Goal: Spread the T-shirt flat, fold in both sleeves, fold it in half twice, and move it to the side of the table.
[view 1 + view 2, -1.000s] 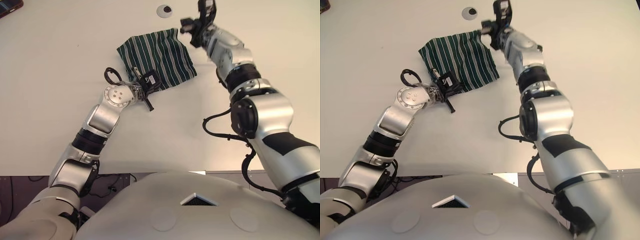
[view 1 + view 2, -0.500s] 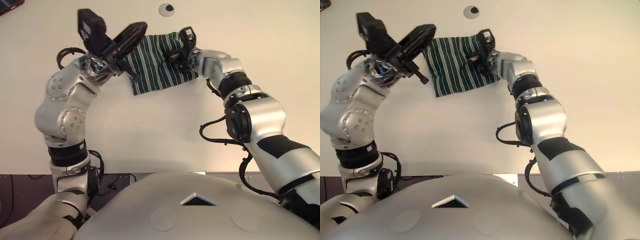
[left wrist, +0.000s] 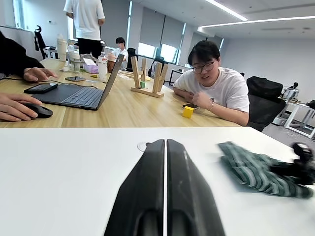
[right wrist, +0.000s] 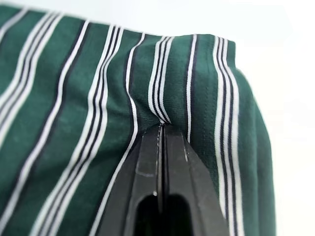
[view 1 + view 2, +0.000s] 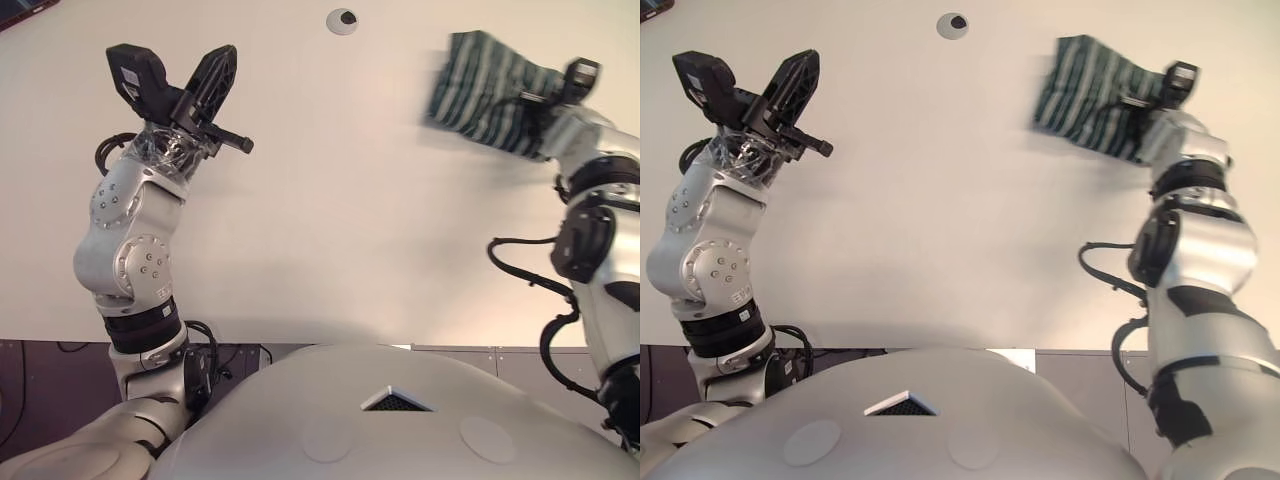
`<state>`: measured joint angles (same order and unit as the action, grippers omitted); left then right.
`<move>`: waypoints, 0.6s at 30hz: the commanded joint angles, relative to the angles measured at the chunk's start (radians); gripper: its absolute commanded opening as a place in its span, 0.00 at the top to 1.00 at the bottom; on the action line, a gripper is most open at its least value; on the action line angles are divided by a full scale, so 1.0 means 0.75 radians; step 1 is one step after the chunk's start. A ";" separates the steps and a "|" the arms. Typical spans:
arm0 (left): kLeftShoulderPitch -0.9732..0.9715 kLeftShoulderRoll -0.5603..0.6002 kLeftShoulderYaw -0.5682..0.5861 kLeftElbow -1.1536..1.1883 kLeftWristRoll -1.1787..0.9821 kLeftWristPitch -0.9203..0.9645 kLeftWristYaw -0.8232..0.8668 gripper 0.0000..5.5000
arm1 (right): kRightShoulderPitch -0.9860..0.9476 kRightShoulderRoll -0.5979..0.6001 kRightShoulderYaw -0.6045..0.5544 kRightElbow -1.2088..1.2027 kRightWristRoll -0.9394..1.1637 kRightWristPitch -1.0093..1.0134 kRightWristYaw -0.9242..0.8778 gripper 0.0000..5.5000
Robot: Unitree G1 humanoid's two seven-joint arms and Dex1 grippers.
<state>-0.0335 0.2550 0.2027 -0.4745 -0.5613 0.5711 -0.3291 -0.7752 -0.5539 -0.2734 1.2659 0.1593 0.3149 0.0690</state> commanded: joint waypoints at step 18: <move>0.003 -0.191 -0.112 0.473 0.483 -0.319 0.375 1.00 | 0.538 0.438 0.342 -1.178 -0.224 -0.472 -0.121 1.00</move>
<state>-0.0364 0.0939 0.1172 -0.1370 -0.2143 0.3336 -0.0375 -0.3816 -0.2657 -0.0289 0.4243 -0.0035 -0.0577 -0.0166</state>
